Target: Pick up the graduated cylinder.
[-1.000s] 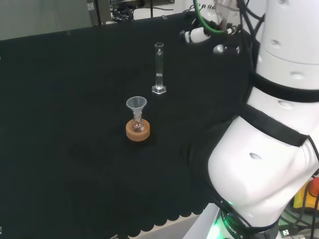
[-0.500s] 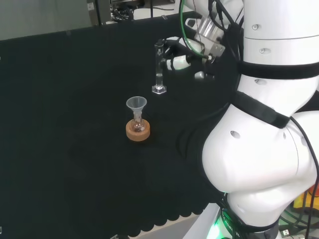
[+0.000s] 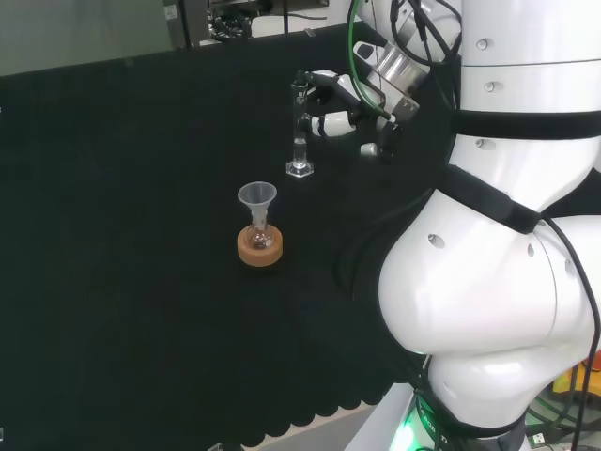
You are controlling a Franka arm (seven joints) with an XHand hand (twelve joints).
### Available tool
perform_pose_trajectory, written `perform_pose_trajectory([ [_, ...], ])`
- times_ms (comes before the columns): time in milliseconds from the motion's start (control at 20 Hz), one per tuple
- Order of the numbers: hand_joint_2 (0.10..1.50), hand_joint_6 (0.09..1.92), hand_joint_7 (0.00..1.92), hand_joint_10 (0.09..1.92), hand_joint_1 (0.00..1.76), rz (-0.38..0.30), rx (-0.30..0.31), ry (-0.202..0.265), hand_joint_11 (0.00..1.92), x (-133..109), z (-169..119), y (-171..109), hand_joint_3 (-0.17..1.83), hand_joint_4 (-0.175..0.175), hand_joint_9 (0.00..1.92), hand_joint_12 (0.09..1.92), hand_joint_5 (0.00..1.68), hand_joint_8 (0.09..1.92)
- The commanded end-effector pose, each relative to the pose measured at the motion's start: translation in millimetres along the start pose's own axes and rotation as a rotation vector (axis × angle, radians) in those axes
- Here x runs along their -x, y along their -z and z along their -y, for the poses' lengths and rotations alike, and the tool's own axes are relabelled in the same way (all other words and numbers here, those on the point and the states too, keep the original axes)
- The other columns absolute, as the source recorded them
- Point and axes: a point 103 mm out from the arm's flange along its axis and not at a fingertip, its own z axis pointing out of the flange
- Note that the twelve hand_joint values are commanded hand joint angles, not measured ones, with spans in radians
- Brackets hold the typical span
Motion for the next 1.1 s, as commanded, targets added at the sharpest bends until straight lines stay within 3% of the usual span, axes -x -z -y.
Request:
perform_pose_trajectory([
  [50,0.67,0.09,0.32,0.56,0.91,-0.029,0.01,0.006,0.25,10,-3,-6,0.61,-0.019,0.52,1.35,0.43,0.59],
  [1100,0.61,0.09,0.42,0.55,0.99,-0.245,0.074,0.075,0.36,25,-17,-37,0.67,-0.025,0.62,1.31,0.53,0.6],
])
